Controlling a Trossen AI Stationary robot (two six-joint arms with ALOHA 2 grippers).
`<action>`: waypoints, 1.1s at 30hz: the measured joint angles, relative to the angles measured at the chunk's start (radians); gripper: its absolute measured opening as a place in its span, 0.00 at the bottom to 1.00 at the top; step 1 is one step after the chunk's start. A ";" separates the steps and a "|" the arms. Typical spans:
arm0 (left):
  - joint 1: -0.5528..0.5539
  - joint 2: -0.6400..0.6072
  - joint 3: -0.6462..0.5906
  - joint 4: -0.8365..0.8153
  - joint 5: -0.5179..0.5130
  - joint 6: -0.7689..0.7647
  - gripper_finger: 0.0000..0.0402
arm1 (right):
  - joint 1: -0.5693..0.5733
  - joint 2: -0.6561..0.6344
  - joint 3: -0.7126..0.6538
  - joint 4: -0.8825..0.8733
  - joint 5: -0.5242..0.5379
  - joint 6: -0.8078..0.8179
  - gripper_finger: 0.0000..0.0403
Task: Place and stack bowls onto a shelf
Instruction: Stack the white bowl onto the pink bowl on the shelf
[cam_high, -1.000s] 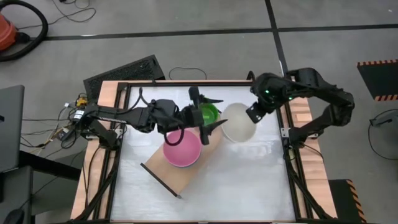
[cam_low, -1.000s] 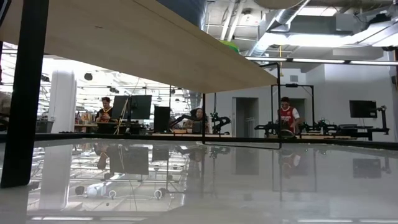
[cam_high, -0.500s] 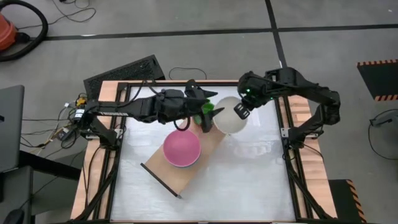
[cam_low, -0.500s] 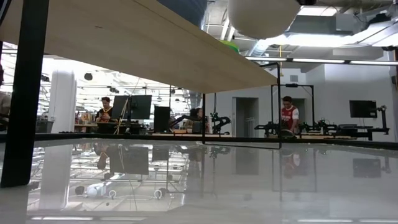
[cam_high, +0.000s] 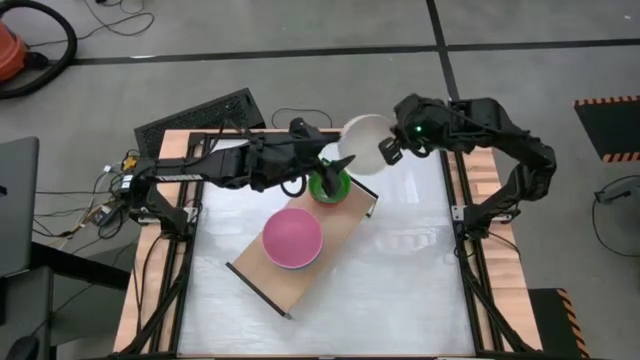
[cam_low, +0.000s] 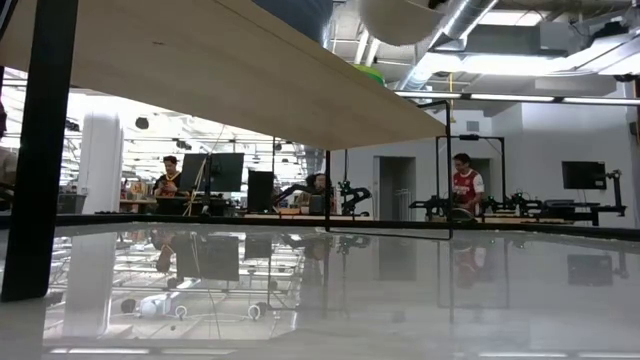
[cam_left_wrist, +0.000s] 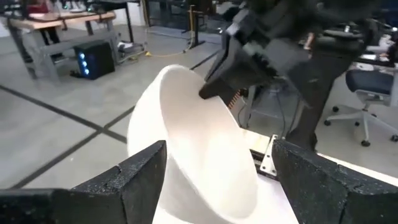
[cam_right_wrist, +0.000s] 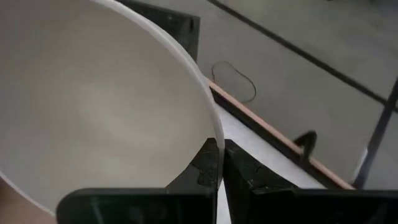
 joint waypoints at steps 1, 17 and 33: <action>0.006 0.001 0.000 0.001 -0.001 -0.007 0.69 | 0.000 0.000 0.000 0.023 0.006 -0.009 0.07; 0.042 0.000 0.000 -0.059 -0.142 -0.065 0.59 | 0.000 0.002 0.000 0.182 0.034 -0.156 0.07; 0.046 -0.001 -0.002 -0.033 -0.281 -0.059 0.03 | 0.009 0.031 0.000 0.208 0.018 -0.195 0.19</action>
